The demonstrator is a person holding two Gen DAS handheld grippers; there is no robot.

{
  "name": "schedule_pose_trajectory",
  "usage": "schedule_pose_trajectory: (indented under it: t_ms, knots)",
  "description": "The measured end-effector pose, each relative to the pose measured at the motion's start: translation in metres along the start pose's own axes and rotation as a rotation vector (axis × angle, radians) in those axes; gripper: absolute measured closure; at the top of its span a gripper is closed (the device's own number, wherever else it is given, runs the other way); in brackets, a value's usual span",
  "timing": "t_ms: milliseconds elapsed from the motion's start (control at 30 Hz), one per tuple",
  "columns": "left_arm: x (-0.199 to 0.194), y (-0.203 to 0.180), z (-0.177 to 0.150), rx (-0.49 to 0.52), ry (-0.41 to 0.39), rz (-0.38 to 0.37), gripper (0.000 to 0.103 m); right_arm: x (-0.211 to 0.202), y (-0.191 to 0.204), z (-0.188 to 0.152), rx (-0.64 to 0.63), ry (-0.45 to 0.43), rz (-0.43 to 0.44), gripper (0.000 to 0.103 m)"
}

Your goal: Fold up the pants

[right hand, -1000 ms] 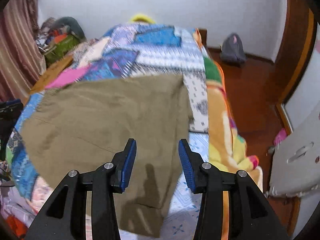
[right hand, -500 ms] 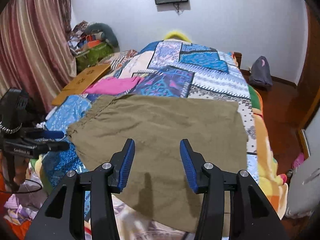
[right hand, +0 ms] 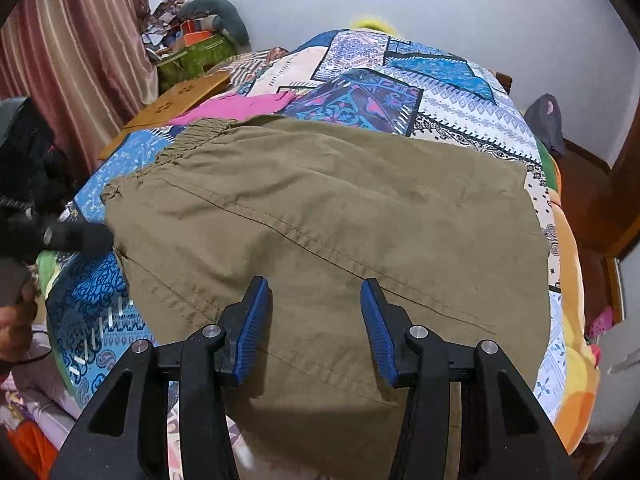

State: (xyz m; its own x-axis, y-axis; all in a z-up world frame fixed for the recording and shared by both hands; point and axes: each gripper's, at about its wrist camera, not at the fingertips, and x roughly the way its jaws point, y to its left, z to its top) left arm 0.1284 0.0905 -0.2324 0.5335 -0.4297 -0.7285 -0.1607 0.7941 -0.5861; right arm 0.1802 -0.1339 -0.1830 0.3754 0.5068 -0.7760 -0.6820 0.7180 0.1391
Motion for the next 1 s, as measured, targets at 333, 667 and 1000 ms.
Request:
schedule_pose_trajectory:
  t_ms: [333,667,1000]
  knots:
    - [0.017,-0.014,0.029,0.090,-0.020,0.132,0.050,-0.001,-0.002,-0.004,0.035,-0.010,0.036,0.059]
    - [-0.015,-0.055,0.020,0.366,-0.188,0.316,0.072,-0.015,-0.016,0.015,0.156,-0.059,0.090,0.059]
    - [-0.074,-0.075,0.028,0.524,-0.371,0.470,0.075,0.016,0.016,0.063,0.092,-0.045,0.086,0.058]
